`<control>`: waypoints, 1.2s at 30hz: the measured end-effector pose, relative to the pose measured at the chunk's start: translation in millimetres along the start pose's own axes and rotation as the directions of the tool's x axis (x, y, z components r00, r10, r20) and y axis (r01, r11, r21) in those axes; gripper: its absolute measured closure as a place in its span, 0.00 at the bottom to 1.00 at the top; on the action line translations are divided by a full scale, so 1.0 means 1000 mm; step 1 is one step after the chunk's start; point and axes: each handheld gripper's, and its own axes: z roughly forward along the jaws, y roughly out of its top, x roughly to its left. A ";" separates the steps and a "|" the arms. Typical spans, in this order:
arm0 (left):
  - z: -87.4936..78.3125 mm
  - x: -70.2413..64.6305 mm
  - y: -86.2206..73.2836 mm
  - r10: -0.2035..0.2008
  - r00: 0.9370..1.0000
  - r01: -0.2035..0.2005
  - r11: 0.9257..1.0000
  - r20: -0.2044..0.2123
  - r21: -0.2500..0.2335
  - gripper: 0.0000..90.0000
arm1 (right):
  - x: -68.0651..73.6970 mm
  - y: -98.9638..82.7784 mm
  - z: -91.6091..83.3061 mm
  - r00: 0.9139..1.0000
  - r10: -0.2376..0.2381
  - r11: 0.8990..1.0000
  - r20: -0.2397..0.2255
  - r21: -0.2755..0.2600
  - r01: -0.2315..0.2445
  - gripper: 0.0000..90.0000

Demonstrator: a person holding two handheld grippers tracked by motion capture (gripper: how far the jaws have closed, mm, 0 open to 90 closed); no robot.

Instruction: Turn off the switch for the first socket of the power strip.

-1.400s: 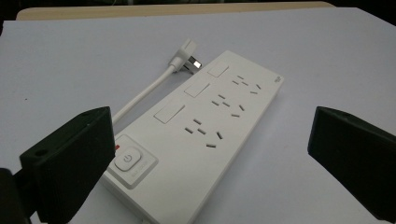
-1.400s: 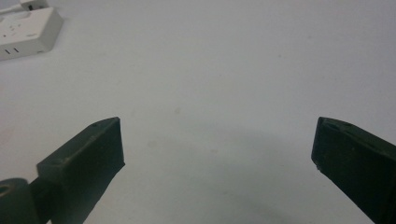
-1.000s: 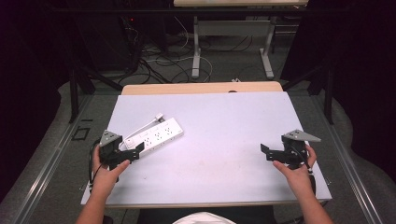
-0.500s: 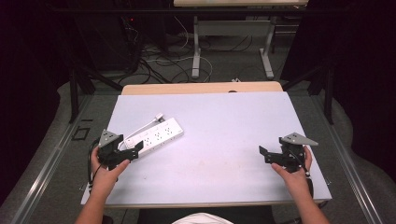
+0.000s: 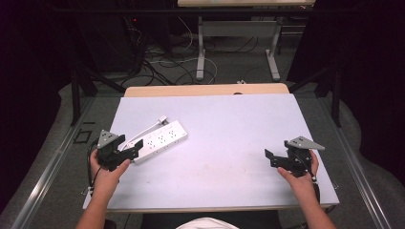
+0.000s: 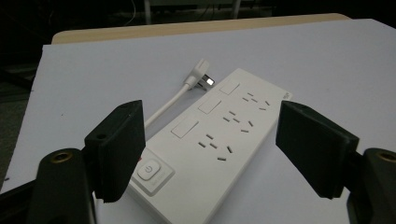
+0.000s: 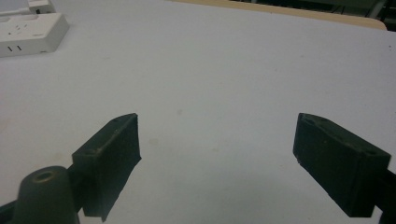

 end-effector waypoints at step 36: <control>-0.007 0.015 0.024 0.042 0.999 -0.041 0.995 -0.006 0.096 0.46 | -0.001 -0.002 0.003 1.000 0.012 1.000 -0.012 0.013 -0.012 0.17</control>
